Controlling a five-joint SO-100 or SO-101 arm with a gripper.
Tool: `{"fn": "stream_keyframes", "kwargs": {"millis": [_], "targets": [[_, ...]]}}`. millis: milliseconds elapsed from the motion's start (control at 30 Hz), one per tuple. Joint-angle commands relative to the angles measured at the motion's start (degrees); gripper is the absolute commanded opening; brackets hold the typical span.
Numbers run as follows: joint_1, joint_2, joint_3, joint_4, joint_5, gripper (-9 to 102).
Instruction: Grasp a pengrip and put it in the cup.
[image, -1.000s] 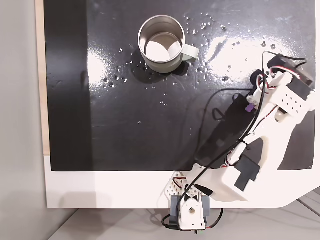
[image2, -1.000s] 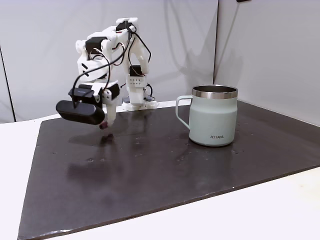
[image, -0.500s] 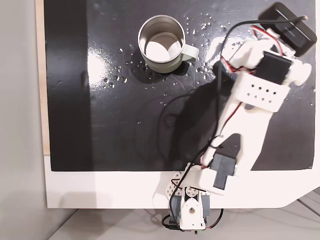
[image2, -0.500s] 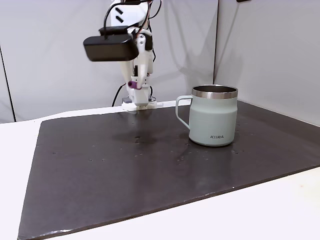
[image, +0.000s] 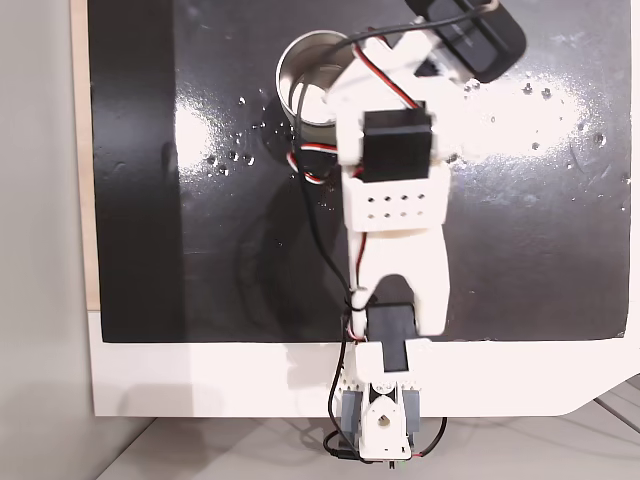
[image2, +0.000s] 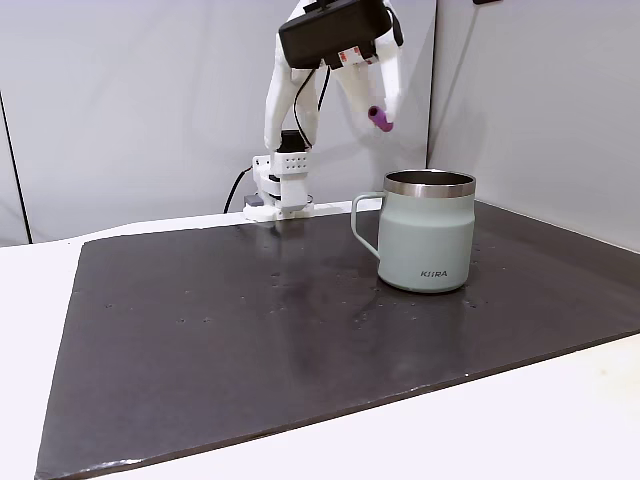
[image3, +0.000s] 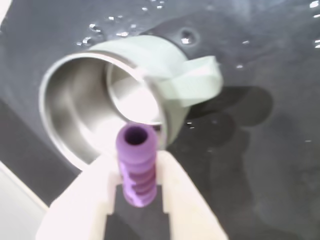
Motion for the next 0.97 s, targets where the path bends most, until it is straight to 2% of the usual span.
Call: {"fn": "stream_keyframes", "kwargs": {"millis": [0, 433, 500, 600, 667, 933], "targets": [[-1.93, -2.37, -7.91, 0.00, 3.34, 0], [-3.87, -10.28, -11.60, 0.09, 6.50, 0], [-3.96, -10.28, -11.60, 0.09, 6.68, 4], [-3.78, -10.11, -11.60, 0.18, 6.86, 25], [-3.60, -9.76, -11.60, 0.18, 6.59, 31], [-2.72, -9.32, -11.60, 0.44, 6.59, 31]]}}
